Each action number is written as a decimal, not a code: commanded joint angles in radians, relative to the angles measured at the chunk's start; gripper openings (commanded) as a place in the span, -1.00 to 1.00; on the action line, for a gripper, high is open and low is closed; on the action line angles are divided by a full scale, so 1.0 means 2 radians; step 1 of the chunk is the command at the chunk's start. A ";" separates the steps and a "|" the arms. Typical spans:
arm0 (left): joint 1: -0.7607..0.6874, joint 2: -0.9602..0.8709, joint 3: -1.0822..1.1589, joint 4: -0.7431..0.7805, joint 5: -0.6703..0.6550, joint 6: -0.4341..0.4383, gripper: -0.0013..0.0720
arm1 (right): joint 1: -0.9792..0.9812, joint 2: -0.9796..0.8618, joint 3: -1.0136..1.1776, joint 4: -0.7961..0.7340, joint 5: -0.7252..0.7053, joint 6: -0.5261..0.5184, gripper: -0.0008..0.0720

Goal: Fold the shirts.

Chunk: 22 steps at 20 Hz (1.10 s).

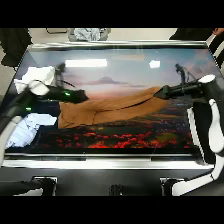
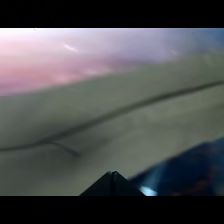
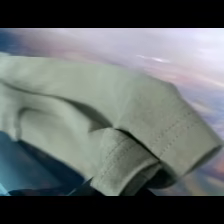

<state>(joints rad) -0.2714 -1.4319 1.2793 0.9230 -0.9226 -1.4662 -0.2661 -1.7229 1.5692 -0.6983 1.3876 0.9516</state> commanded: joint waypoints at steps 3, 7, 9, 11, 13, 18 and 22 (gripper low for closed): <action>-0.123 -0.113 -0.008 -0.141 0.117 0.000 -0.87 | 0.037 0.129 0.000 -0.138 0.049 0.093 -0.85; -0.178 -0.171 0.008 -0.224 0.158 0.004 -0.87 | 0.054 0.200 0.000 -0.160 0.075 0.126 -0.85; -0.199 -0.200 0.035 -0.265 0.157 0.032 -0.87 | 0.056 0.228 0.000 -0.161 0.089 0.141 -0.85; -0.217 -0.231 0.069 -0.290 0.151 0.035 -0.87 | 0.057 0.250 0.000 -0.162 0.102 0.148 -0.85; -0.230 -0.262 0.101 -0.333 0.134 0.036 -0.87 | 0.057 0.266 0.000 -0.164 0.107 0.153 -0.85; -0.197 -0.270 0.128 -0.288 0.065 0.054 -0.88 | 0.066 0.253 0.000 -0.162 0.073 0.159 -0.85; -0.095 -0.139 0.081 -0.151 0.014 0.052 -0.88 | 0.148 0.205 0.000 -0.118 -0.004 0.163 -0.85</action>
<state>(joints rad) -0.5797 -1.8507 1.4895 0.4480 -0.8181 -1.3663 -0.0628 -1.2610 1.5688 -0.9981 1.4879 1.2659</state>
